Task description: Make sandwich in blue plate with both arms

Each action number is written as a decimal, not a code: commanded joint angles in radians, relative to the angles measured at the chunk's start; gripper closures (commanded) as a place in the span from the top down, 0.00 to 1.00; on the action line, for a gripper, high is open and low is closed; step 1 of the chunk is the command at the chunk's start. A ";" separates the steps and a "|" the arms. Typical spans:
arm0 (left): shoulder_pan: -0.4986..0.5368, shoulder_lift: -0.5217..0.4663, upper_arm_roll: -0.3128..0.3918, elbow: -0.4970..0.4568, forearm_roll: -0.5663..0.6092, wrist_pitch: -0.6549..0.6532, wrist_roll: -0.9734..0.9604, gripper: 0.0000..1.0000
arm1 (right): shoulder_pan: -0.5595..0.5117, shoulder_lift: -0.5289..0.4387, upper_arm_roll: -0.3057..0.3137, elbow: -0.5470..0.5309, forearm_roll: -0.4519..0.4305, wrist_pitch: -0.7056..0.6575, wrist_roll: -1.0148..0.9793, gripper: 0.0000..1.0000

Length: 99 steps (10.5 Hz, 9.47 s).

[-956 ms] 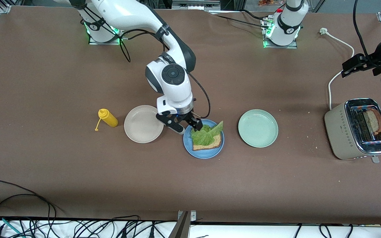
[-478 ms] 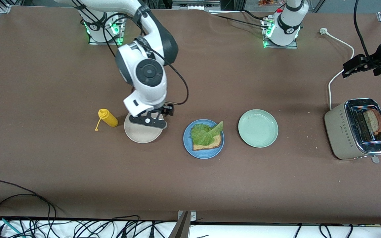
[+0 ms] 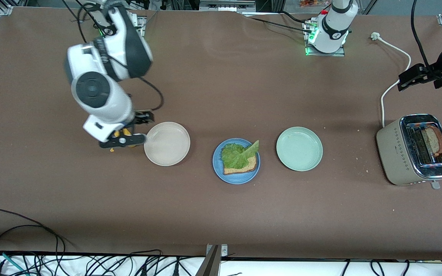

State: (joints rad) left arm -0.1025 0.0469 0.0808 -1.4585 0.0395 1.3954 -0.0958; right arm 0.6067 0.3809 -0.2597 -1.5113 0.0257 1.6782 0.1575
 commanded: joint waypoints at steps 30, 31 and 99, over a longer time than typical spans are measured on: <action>0.001 0.014 0.002 0.029 0.023 -0.013 -0.007 1.00 | -0.631 0.173 0.137 -0.428 1.071 0.094 -2.561 1.00; 0.001 0.014 0.000 0.029 0.023 -0.013 -0.007 1.00 | -0.627 0.173 0.137 -0.428 1.073 0.095 -2.549 0.82; 0.366 0.234 0.002 -0.216 0.042 0.428 0.186 1.00 | -0.734 0.546 0.289 0.215 0.695 -0.351 -2.350 0.16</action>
State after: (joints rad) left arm 0.2434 0.3300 0.0985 -1.6027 0.0639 1.7898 0.0534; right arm -0.1153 0.9080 0.0166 -1.2979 0.7251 1.3426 -2.1537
